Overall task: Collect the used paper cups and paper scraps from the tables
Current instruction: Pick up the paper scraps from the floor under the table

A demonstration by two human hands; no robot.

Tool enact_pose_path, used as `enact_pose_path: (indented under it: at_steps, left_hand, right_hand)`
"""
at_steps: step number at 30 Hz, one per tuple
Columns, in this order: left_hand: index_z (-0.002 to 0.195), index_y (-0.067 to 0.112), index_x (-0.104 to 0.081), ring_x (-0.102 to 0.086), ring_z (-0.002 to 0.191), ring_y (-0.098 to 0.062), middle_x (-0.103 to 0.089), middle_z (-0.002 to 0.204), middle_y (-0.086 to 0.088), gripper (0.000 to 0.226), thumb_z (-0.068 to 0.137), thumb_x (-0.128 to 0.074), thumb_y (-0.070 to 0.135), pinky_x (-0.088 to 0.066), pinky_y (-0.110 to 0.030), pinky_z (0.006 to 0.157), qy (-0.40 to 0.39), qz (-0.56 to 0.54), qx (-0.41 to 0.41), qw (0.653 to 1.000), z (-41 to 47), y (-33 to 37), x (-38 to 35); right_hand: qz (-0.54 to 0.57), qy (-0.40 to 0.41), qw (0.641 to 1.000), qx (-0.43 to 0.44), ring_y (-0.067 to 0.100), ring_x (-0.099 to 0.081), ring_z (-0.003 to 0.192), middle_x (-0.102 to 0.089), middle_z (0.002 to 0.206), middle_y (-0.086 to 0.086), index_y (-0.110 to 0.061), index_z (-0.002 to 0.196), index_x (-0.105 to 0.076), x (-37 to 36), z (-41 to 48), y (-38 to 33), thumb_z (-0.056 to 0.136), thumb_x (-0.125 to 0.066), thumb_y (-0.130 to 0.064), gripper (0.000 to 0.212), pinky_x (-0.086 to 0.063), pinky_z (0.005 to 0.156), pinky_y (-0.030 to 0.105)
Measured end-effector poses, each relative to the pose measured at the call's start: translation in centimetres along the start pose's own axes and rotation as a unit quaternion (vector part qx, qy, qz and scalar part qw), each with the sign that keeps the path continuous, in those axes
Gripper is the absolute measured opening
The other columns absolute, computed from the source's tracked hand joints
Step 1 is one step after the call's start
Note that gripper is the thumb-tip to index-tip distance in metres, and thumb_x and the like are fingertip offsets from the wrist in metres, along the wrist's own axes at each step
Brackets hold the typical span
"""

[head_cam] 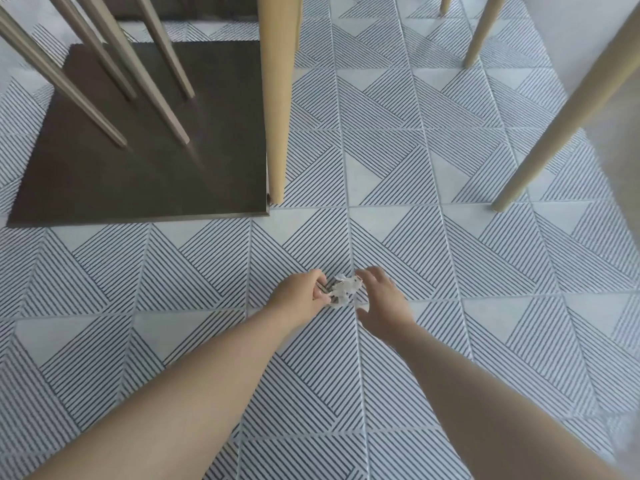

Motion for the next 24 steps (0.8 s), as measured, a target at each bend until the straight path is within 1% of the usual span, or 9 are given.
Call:
enact_pose_path:
  at_steps: [3,6,9,11,13,15,19,22,24]
  left_hand:
    - [0.118,0.021,-0.049,-0.058,0.086,-0.014,-0.061,0.104,0.003,0.042,0.082,-0.067,0.030,-0.049,-0.029,0.074,-0.038,0.001,0.001,0.999,0.7,0.4,-1.1]
    - [0.125,0.019,-0.043,-0.057,0.102,-0.020,-0.050,0.124,-0.002,0.052,0.081,-0.069,0.029,-0.050,-0.036,0.087,-0.047,0.057,-0.029,0.997,1.2,1.4,-2.0]
    - [0.132,0.017,-0.034,-0.052,0.113,-0.023,-0.038,0.133,-0.004,0.064,0.080,-0.070,0.026,-0.048,-0.036,0.093,-0.035,0.102,-0.052,0.993,1.7,2.4,-2.6]
    - [0.135,0.015,-0.032,-0.049,0.117,-0.022,-0.036,0.134,-0.004,0.069,0.079,-0.071,0.024,-0.046,-0.035,0.097,-0.029,0.108,-0.064,0.992,2.0,3.0,-3.0]
    - [0.133,0.014,-0.036,-0.051,0.115,-0.021,-0.039,0.131,-0.004,0.063,0.080,-0.069,0.021,-0.048,-0.035,0.096,-0.027,0.104,-0.066,0.992,2.4,3.4,-3.3]
    - [0.126,0.013,-0.044,-0.055,0.107,-0.021,-0.043,0.125,-0.004,0.048,0.083,-0.066,0.017,-0.050,-0.035,0.091,-0.034,0.102,-0.058,0.992,2.5,3.5,-3.6]
    - [0.110,0.014,-0.055,-0.057,0.097,-0.022,-0.055,0.112,-0.004,0.025,0.085,-0.060,0.012,-0.049,-0.037,0.086,-0.056,0.094,-0.047,0.993,2.3,3.1,-4.3]
    - [0.100,0.012,-0.060,-0.058,0.092,-0.023,-0.060,0.103,-0.006,0.015,0.085,-0.057,0.013,-0.050,-0.039,0.082,-0.052,0.080,-0.046,0.994,1.8,3.1,-3.5]
    - [0.094,0.011,-0.060,-0.058,0.089,-0.023,-0.060,0.098,-0.005,0.010,0.086,-0.057,0.015,-0.050,-0.040,0.078,-0.039,0.074,-0.046,0.995,1.0,3.6,-1.9]
  right_hand:
    - [0.008,0.001,1.000,0.018,0.020,-0.042,0.120,-0.037,0.137,-0.003,-0.023,0.136,-0.034,0.0,0.3,0.1,0.077,-0.070,-0.022,0.069,-0.049,0.090,0.035]
    - [0.001,0.008,0.999,0.040,0.018,-0.040,0.121,-0.038,0.138,-0.007,-0.024,0.134,-0.038,0.1,0.6,-0.2,0.077,-0.070,-0.025,0.065,-0.047,0.090,0.033]
    - [-0.004,-0.012,0.999,0.047,0.019,-0.035,0.125,-0.036,0.141,-0.006,-0.025,0.134,-0.038,-0.7,0.7,-0.5,0.077,-0.071,-0.031,0.066,-0.045,0.094,0.035]
    - [0.001,-0.013,0.999,0.036,0.018,-0.035,0.125,-0.037,0.140,-0.006,-0.025,0.135,-0.038,-1.1,0.7,-0.3,0.077,-0.071,-0.033,0.066,-0.046,0.094,0.035]
    - [0.009,-0.005,1.000,0.019,0.018,-0.038,0.121,-0.041,0.135,-0.005,-0.025,0.132,-0.043,-1.3,0.7,0.0,0.079,-0.069,-0.031,0.059,-0.047,0.090,0.034]
    - [0.036,0.002,0.999,0.007,0.018,-0.046,0.112,-0.046,0.124,-0.002,-0.024,0.124,-0.052,-1.4,0.5,0.1,0.081,-0.066,-0.026,0.045,-0.048,0.084,0.032]
    - [0.088,-0.001,0.996,-0.002,0.021,-0.059,0.084,-0.056,0.098,0.002,-0.019,0.101,-0.066,-1.6,-0.2,0.0,0.085,-0.061,-0.020,0.017,-0.043,0.068,0.025]
    - [0.096,-0.003,0.995,0.002,0.021,-0.059,0.080,-0.058,0.094,0.003,-0.016,0.095,-0.068,-0.8,-0.5,-0.5,0.084,-0.060,-0.016,0.013,-0.042,0.064,0.025]
    - [0.100,0.005,0.995,0.009,0.021,-0.059,0.082,-0.059,0.095,0.003,-0.015,0.096,-0.067,0.7,-0.8,-1.3,0.083,-0.061,-0.015,0.014,-0.044,0.066,0.027]
Point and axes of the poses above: each hand's wrist, its own z-axis towards the middle knuckle, its own x-axis out of the back of the hand, y = z × x, the point moved 8 cm from there along z, towards the middle knuckle
